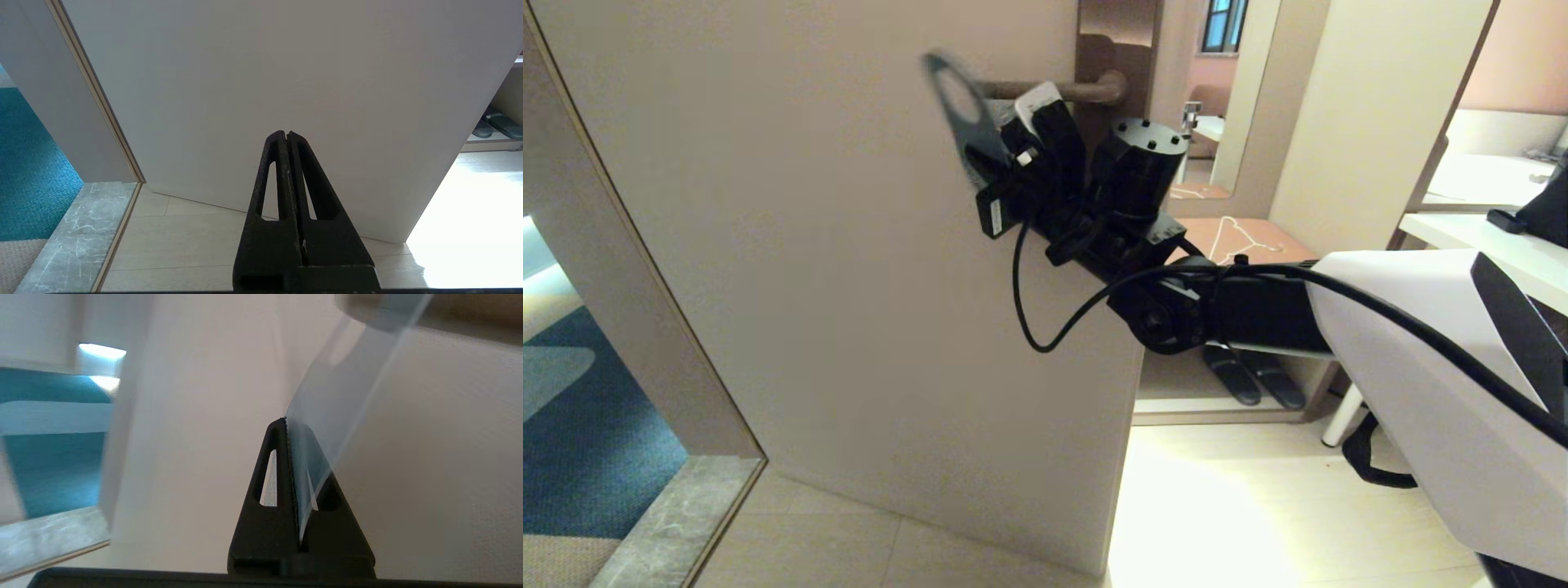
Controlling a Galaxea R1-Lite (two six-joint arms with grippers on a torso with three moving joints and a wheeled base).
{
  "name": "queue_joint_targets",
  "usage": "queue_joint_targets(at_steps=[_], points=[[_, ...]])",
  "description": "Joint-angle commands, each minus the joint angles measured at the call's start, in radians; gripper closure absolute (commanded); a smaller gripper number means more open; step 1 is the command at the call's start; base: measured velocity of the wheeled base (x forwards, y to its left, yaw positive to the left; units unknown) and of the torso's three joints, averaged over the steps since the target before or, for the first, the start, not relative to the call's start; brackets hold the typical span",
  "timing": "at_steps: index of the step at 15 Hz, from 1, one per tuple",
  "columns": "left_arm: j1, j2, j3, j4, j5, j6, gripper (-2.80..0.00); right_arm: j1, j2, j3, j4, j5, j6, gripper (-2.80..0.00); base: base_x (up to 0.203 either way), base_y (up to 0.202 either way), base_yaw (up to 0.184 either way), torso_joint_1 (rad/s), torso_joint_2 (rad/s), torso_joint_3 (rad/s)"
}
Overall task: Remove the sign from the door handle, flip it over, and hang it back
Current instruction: Take down the sign, then hand it to the other hand
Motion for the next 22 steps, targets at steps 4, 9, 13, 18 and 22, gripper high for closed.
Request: queue_joint_targets(at_steps=[4,9,13,18,22], points=[[0.000,-0.001,0.000,0.000,0.000,0.000,0.00,0.000,0.002,0.000,-0.004,0.057,-0.008,0.00,0.000,0.000,0.000,0.000,0.00,0.000],[0.000,-0.001,0.000,0.000,0.000,0.000,0.00,0.000,-0.018,0.006,0.001,0.055,-0.002,0.00,0.000,0.000,0.000,0.000,0.00,0.000],[0.000,-0.001,0.000,0.000,0.000,0.000,0.00,0.003,-0.113,0.109,0.076,0.064,0.002,0.00,0.000,0.000,0.000,0.000,0.00,0.000],[0.000,-0.001,0.000,0.000,0.000,0.000,0.00,0.014,-0.297,0.387,0.092,0.139,0.001,0.00,0.000,0.000,0.000,0.000,0.00,0.000],[0.000,-0.001,0.000,0.000,0.000,0.000,0.00,0.033,-0.453,0.598,0.119,0.145,0.002,0.00,0.000,0.000,0.000,0.000,0.00,0.000]])
